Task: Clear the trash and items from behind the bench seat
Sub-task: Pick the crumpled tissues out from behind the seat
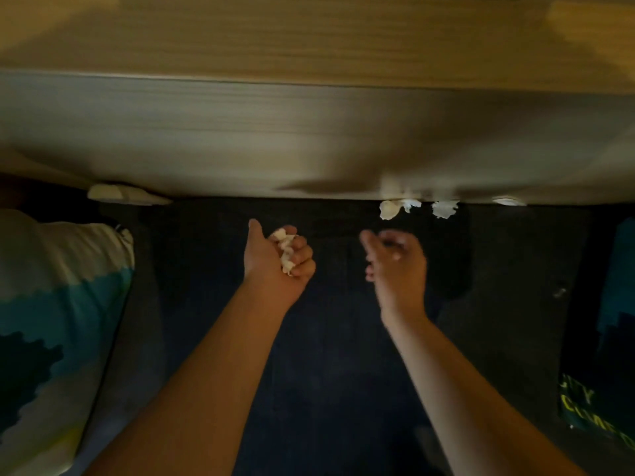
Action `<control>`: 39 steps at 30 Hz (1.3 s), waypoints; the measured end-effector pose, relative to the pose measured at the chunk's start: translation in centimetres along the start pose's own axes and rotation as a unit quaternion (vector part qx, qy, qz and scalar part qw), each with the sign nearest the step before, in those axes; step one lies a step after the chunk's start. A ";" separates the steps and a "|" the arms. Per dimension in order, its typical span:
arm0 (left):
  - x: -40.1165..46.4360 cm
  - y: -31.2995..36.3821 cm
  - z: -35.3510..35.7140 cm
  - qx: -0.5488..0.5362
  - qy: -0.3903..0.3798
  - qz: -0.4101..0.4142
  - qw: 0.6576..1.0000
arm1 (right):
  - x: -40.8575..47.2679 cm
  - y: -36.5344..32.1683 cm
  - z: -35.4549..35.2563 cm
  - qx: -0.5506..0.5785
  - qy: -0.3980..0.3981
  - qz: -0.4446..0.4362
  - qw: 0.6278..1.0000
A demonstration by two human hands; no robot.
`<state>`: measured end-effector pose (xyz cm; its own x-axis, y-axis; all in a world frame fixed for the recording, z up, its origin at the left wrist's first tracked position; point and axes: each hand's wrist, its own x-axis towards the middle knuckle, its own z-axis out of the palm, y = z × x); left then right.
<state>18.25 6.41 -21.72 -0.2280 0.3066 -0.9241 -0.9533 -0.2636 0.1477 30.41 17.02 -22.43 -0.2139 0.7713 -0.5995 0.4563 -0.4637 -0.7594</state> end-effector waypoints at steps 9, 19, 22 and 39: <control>-0.1 0.8 0.7 0.006 -0.064 -0.003 0.998 | 9.8 -0.5 0.4 -0.180 0.006 0.050 0.982; 0.1 0.1 0.7 0.019 -0.051 -0.007 0.998 | 6.4 0.0 0.2 -0.094 -0.031 -0.057 0.993; 0.5 -0.2 0.7 0.040 -0.040 0.002 0.998 | 1.5 -0.7 0.5 -0.083 -0.104 -0.093 0.987; -0.4 -5.0 2.3 0.236 -0.110 0.056 0.964 | -4.0 -1.7 -1.9 -0.095 -0.177 -0.165 0.966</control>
<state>22.69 9.70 -21.28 -0.3216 0.5008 -0.8036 -0.8922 0.1240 0.4342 32.13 15.55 -18.32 -0.6414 0.6508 -0.4063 0.4556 -0.1031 -0.8842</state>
